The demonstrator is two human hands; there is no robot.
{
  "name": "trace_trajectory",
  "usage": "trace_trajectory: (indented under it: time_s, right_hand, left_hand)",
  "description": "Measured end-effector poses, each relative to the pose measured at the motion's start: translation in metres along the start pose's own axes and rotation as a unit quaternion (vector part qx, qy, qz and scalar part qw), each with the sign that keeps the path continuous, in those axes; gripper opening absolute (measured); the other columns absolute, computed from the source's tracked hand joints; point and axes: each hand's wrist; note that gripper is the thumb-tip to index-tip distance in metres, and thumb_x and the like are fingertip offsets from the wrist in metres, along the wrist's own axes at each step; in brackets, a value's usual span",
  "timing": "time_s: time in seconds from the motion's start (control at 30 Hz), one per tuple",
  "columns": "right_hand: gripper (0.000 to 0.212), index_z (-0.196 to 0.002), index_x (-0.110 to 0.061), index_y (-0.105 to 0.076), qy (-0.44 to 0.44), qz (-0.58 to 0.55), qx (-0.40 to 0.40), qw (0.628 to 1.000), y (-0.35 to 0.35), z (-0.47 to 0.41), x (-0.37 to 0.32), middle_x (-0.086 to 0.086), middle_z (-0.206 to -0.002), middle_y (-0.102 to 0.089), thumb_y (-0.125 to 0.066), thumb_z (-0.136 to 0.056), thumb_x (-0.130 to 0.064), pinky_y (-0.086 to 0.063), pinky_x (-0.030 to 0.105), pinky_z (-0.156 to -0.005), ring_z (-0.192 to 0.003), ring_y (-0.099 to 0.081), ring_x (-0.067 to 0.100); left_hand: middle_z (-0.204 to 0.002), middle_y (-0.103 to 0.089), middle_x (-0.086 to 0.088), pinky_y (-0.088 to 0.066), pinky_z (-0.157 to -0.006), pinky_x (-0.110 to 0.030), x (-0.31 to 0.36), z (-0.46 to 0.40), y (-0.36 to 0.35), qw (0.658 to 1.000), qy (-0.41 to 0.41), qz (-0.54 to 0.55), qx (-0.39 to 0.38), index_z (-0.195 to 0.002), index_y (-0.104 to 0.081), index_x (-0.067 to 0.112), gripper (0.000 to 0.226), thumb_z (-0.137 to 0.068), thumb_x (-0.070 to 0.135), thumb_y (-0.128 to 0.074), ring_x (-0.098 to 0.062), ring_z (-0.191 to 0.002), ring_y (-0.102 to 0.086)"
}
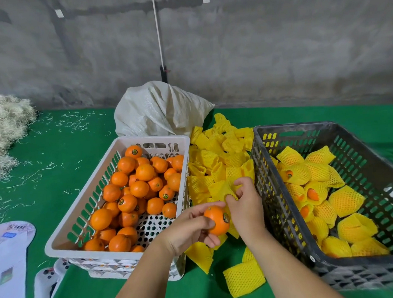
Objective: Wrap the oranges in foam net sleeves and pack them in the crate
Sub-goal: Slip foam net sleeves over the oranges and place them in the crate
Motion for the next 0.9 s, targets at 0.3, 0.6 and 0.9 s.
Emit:
trace_trajectory:
  time_s: [0.3, 0.6, 0.9]
  right_hand:
    - [0.023, -0.11, -0.025, -0.072, 0.14, 0.028, -0.019, 0.99, 0.002, 0.017, 0.003, -0.009, -0.11, -0.054, -0.071, -0.093, -0.009, -0.05, 0.023, -0.084, -0.105, -0.057, 0.012]
    - [0.039, -0.112, -0.017, -0.07, 0.295, 0.059, -0.043, 0.953, -0.009, 0.043, -0.011, -0.006, -0.121, -0.06, -0.067, -0.085, 0.009, -0.053, 0.029, -0.092, -0.116, -0.055, 0.015]
    - [0.034, -0.108, -0.012, -0.073, 0.272, 0.053, 0.013, 0.961, -0.003, 0.025, -0.019, 0.0, -0.116, -0.065, -0.062, -0.087, 0.011, -0.054, 0.037, -0.088, -0.11, -0.059, 0.022]
  left_hand:
    - [-0.1, -0.069, -0.019, -0.061, -0.067, -0.034, -0.005, -0.01, 0.0, 0.984, -0.062, 0.052, 0.158, -0.143, -0.052, 0.015, 0.049, -0.098, 0.014, -0.072, -0.03, -0.073, -0.071]
    - [-0.122, -0.067, -0.012, -0.061, -0.086, -0.045, -0.013, -0.01, 0.002, 0.971, -0.129, 0.031, 0.2, -0.152, -0.023, 0.059, 0.09, -0.089, 0.012, -0.067, -0.037, -0.107, -0.072]
    - [-0.098, -0.073, -0.011, -0.06, -0.063, -0.032, -0.014, -0.013, -0.006, 0.966, -0.145, -0.035, 0.211, -0.146, -0.051, 0.018, 0.056, -0.096, 0.023, -0.077, -0.026, -0.069, -0.071]
Point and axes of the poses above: each hand's wrist, its own z-axis away from the middle knuckle, its own y-axis out of the back of the hand, x = y × z
